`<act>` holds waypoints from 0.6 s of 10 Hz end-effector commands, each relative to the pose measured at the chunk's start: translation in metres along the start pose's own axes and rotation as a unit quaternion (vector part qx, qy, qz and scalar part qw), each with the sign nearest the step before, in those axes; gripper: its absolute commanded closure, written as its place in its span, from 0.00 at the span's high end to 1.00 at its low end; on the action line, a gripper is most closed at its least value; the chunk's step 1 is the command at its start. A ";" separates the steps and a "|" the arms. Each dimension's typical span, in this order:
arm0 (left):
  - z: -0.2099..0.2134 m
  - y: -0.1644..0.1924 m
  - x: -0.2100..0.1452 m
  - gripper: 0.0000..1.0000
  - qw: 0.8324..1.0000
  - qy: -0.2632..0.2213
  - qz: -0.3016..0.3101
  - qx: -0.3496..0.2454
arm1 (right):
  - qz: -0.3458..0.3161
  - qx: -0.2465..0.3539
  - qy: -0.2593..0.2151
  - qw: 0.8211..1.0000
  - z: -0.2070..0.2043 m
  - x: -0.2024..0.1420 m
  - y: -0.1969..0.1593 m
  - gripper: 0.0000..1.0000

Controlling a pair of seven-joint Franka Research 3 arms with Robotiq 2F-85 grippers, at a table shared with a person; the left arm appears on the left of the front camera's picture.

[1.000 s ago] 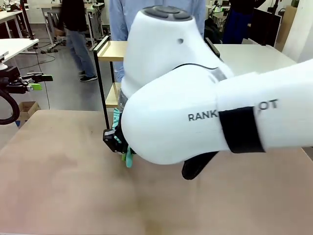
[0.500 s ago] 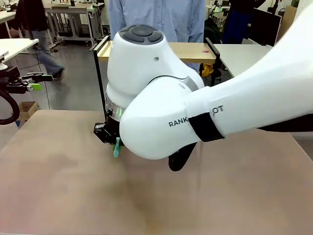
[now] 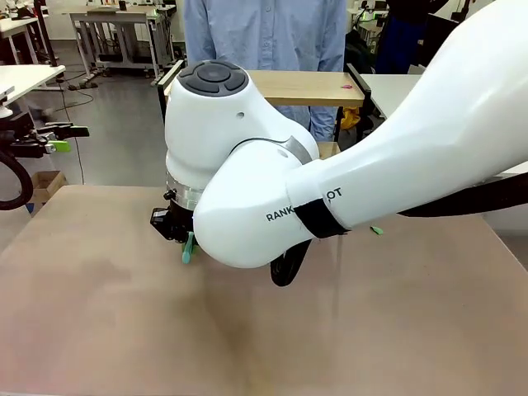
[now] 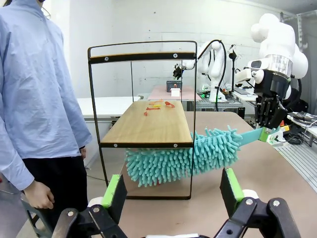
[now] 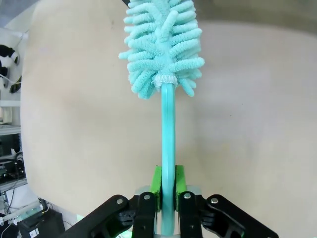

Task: Clean the shelf.
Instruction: Clean the specific section of the Shelf indicated by the human with the Duster.

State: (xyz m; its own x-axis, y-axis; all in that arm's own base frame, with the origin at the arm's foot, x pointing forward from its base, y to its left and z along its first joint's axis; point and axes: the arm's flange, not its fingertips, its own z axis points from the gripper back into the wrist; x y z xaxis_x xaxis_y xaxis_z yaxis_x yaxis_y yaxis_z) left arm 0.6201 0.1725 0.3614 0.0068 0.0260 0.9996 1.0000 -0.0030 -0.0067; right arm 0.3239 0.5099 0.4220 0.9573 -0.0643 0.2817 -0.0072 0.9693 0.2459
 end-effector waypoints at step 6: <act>0.000 -0.002 0.004 1.00 1.000 -0.001 -0.004 0.000 | -0.019 0.006 -0.021 1.000 -0.035 0.028 0.004 0.13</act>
State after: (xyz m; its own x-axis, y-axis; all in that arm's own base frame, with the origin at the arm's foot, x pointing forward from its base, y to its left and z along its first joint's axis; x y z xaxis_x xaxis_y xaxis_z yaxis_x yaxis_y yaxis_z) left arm 0.6201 0.1726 0.3616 0.0065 0.0259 0.9996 1.0000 -0.0030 -0.0064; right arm 0.3584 0.5032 0.3997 0.9569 -0.1034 0.2712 0.0339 0.9679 0.2492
